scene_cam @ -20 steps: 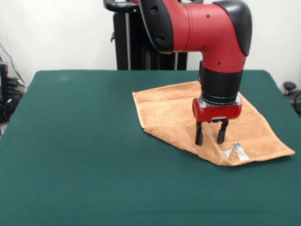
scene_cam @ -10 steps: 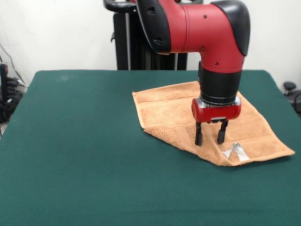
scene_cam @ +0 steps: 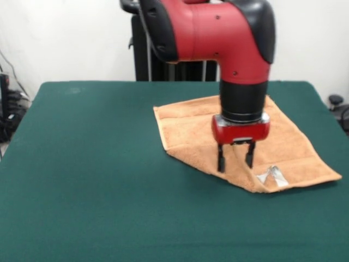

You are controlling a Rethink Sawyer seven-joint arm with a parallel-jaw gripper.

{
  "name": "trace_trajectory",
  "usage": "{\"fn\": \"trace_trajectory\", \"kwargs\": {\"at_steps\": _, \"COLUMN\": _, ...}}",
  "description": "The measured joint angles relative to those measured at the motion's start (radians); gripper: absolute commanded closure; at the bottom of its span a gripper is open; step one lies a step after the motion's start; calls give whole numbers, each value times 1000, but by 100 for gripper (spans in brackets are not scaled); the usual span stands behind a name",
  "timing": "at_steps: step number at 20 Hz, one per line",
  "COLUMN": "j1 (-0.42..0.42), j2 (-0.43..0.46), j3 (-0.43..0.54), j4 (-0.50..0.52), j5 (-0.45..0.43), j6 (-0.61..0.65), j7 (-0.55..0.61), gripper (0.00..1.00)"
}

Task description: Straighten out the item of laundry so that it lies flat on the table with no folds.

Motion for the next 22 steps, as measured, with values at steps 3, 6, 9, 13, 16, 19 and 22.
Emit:
{"fn": "trace_trajectory", "kwargs": {"at_steps": 3, "j1": -48, "j2": -13, "j3": 7, "j4": 0, "j5": -7, "j6": 0, "j7": 0, "gripper": 0}}
{"fn": "trace_trajectory", "kwargs": {"at_steps": 6, "j1": -77, "j2": -29, "j3": 8, "j4": 0, "j5": -12, "j6": 2, "j7": 0, "gripper": 0}}
{"fn": "trace_trajectory", "kwargs": {"at_steps": 9, "j1": -97, "j2": -49, "j3": 8, "j4": 0, "j5": -19, "j6": 3, "j7": 0, "gripper": 0}}
{"fn": "trace_trajectory", "kwargs": {"at_steps": 13, "j1": -99, "j2": -61, "j3": 8, "j4": 0, "j5": -32, "j6": 3, "j7": 0, "gripper": 0}}
{"fn": "trace_trajectory", "kwargs": {"at_steps": 16, "j1": -99, "j2": -65, "j3": 9, "j4": 0, "j5": -35, "j6": 3, "j7": 0, "gripper": 0}}
{"fn": "trace_trajectory", "kwargs": {"at_steps": 19, "j1": -97, "j2": -66, "j3": 9, "j4": 0, "j5": -35, "j6": 3, "j7": 0, "gripper": 0}}
{"fn": "trace_trajectory", "kwargs": {"at_steps": 22, "j1": -95, "j2": -68, "j3": 10, "j4": 0, "j5": -35, "j6": 7, "j7": 0, "gripper": 0}}
